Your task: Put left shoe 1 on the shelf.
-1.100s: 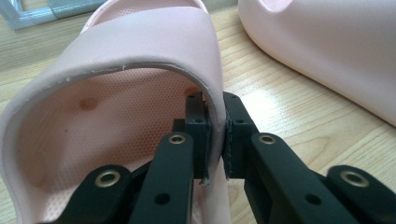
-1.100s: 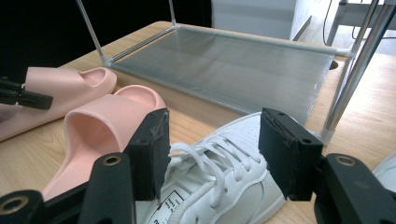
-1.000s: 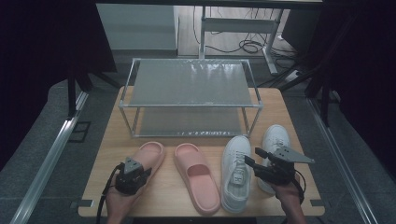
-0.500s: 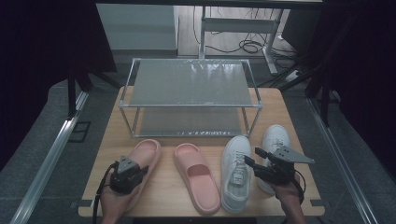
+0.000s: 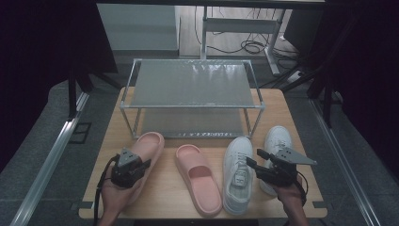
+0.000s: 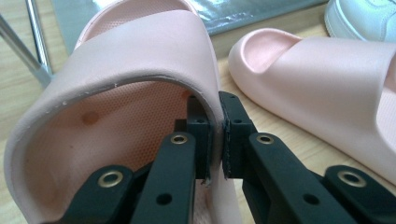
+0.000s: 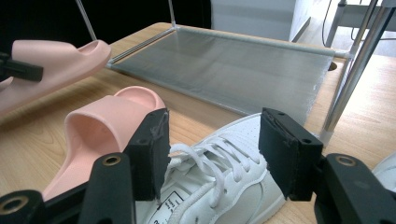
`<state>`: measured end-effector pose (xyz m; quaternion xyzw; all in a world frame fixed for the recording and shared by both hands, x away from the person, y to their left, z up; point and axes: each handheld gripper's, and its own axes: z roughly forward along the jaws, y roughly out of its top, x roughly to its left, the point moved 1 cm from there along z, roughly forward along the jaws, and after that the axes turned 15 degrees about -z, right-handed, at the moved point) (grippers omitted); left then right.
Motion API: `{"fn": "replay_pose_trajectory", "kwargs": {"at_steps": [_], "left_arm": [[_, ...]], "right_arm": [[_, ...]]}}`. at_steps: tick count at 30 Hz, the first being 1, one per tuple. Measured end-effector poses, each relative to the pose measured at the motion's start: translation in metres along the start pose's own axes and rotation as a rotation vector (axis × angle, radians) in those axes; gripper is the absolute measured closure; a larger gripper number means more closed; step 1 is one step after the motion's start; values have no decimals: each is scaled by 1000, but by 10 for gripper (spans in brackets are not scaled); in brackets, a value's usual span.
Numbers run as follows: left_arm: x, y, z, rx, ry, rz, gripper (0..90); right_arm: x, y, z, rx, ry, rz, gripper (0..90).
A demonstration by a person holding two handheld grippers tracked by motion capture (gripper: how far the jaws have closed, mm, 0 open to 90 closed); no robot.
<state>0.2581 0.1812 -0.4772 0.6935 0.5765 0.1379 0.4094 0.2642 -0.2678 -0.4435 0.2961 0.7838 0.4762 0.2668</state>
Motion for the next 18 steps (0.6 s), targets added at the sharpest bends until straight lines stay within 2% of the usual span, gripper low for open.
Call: {"fn": "replay_pose_trajectory", "kwargs": {"at_steps": [10,18], "left_arm": [[-3,21,13,-1,-8,8,849],[-4,42,30,0,-12,19,848]], "right_arm": [[0,-1,1,2,0,0,432],[0,-2,3,7,3,-1,431]]}}
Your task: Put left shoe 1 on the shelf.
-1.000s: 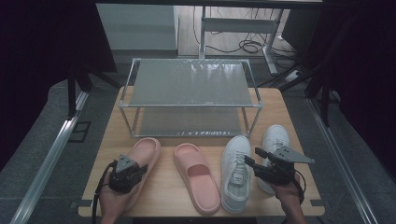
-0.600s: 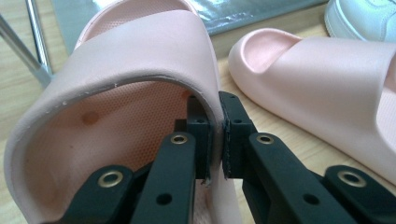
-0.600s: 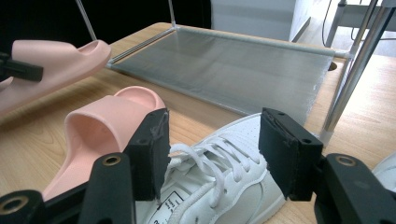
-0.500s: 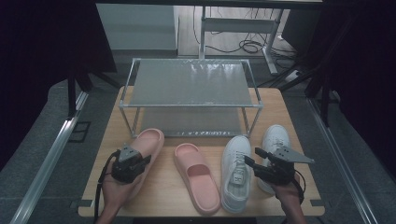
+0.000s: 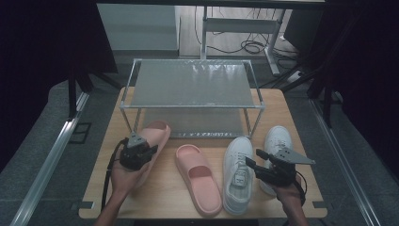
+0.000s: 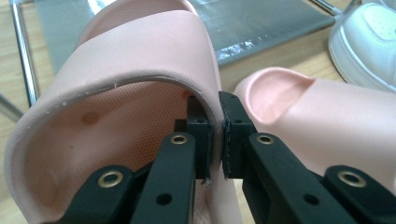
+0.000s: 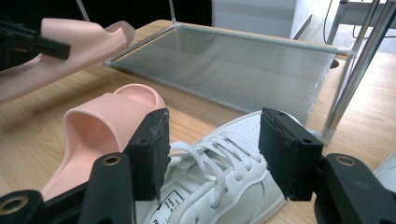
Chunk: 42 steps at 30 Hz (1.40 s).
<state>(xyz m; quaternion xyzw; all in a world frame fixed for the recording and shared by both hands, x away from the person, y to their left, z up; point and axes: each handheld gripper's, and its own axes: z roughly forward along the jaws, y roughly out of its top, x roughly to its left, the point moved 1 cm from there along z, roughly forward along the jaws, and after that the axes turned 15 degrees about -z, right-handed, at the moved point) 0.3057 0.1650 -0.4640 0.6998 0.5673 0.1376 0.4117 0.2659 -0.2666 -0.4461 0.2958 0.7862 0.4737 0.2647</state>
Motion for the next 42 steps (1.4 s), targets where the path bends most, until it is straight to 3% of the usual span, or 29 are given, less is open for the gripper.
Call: {"fn": "replay_pose_trajectory", "kwargs": {"at_steps": [5,19,35,42], "left_arm": [[-2,13,17,2,22,24,848],[1,39,57,-9,71,31,848],[3,44,106,-30,107,27,848],[4,44,118,-47,127,35,848]], "right_arm": [[0,-1,1,3,1,4,431],[-2,0,-1,-2,-1,8,432],[-4,-1,-2,-19,17,26,431],[-3,-3,1,-7,21,29,432]]}}
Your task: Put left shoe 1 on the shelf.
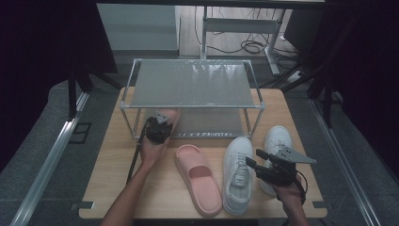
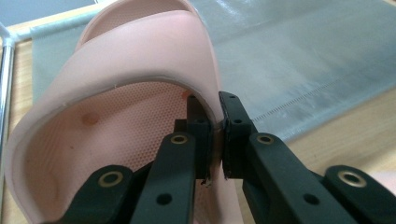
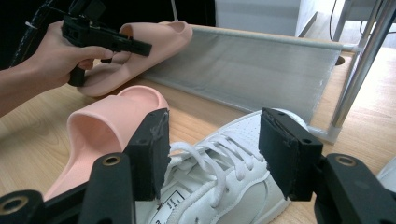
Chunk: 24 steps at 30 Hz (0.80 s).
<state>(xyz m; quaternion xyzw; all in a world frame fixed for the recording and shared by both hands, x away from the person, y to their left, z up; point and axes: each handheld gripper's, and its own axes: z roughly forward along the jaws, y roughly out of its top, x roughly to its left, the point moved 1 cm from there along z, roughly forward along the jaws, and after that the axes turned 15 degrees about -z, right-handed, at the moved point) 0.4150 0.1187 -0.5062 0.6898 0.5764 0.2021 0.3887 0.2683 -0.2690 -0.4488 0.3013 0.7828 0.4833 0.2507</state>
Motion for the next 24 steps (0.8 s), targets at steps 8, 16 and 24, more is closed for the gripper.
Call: {"fn": "replay_pose_trajectory", "kwargs": {"at_steps": [8,16,24], "left_arm": [[0,16,14,16,-16,161,848],[-7,11,28,8,25,67,845],[-19,6,23,23,11,-51,533]], "right_arm": [[0,-1,0,1,-2,4,431],[0,-1,-2,-1,-7,5,431],[0,-1,-4,-1,-13,1,432]]}}
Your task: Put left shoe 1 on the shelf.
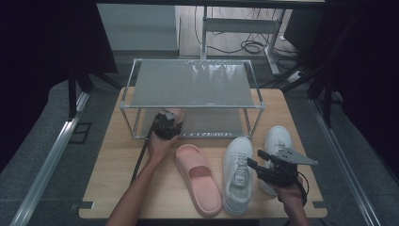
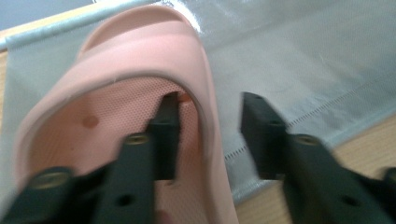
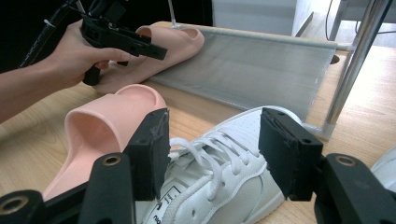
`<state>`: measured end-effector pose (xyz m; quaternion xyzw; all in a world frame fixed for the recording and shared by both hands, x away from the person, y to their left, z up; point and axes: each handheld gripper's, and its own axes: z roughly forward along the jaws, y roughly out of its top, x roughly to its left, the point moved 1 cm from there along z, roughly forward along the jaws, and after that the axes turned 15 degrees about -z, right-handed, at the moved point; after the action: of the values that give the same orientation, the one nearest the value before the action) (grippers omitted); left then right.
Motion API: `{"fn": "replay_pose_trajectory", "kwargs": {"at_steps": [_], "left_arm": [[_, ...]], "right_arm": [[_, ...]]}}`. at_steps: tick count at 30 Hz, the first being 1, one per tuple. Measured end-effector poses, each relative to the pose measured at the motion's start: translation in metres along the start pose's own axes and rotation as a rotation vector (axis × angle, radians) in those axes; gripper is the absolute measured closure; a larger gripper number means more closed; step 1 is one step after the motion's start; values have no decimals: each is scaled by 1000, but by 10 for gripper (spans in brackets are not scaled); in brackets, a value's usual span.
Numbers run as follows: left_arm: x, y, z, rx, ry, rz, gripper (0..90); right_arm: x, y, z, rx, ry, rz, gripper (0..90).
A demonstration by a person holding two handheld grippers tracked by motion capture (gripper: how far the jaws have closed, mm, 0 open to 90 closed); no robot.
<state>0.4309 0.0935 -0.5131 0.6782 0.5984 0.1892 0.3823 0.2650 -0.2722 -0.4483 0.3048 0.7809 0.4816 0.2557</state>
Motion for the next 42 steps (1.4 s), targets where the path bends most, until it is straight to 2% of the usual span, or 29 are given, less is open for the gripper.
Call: {"fn": "replay_pose_trajectory", "kwargs": {"at_steps": [1,4,5,6,7,9,10,11,12,14,15,17,18,19,20,21,24,29,32,35,42], "left_arm": [[10,7,-6,6,6,169,467],[11,7,-12,5,3,184,429],[12,6,-19,2,-18,167,404],[12,6,-19,2,-18,167,400],[6,0,-23,7,-18,62,400],[7,-3,-35,7,-28,77,394],[7,-3,-35,7,-28,77,397],[8,-5,-44,-2,-33,84,404],[8,-5,-44,-2,-33,84,423],[11,-7,-53,-9,-40,88,482],[12,-8,-58,-15,-45,87,482],[15,-12,-72,-17,-60,93,588],[15,-12,-72,-17,-60,93,624],[18,-16,-80,-14,-82,91,658],[18,-16,-80,-14,-82,91,691],[21,-20,-88,-15,-95,90,719],[24,-25,-95,-17,-105,90,791],[36,-42,-111,-15,-122,74,863],[40,-48,-115,4,-135,67,873],[48,-62,-120,26,-139,63,891],[53,-79,-124,48,-158,62,900]], "right_arm": [[0,0,0,1,0,-2,432],[1,0,0,1,0,-2,432],[1,1,0,0,-1,-4,431],[1,1,0,0,-1,-4,431],[1,1,0,0,0,-3,432],[2,1,0,0,0,-5,432],[2,1,0,0,0,-5,432],[2,1,0,2,2,-5,432],[2,1,0,2,2,-5,432],[3,1,0,2,1,-8,432],[3,1,0,2,1,-8,432],[3,1,0,1,1,-9,431],[3,1,0,1,1,-9,431],[3,1,0,3,1,-11,432],[3,1,0,3,1,-11,432],[3,2,0,1,2,-10,431],[4,2,0,1,1,-11,432],[4,1,1,4,1,-9,432],[4,1,1,3,1,-12,431],[3,1,0,3,-1,-8,431],[2,1,-1,0,-6,-5,431]]}}
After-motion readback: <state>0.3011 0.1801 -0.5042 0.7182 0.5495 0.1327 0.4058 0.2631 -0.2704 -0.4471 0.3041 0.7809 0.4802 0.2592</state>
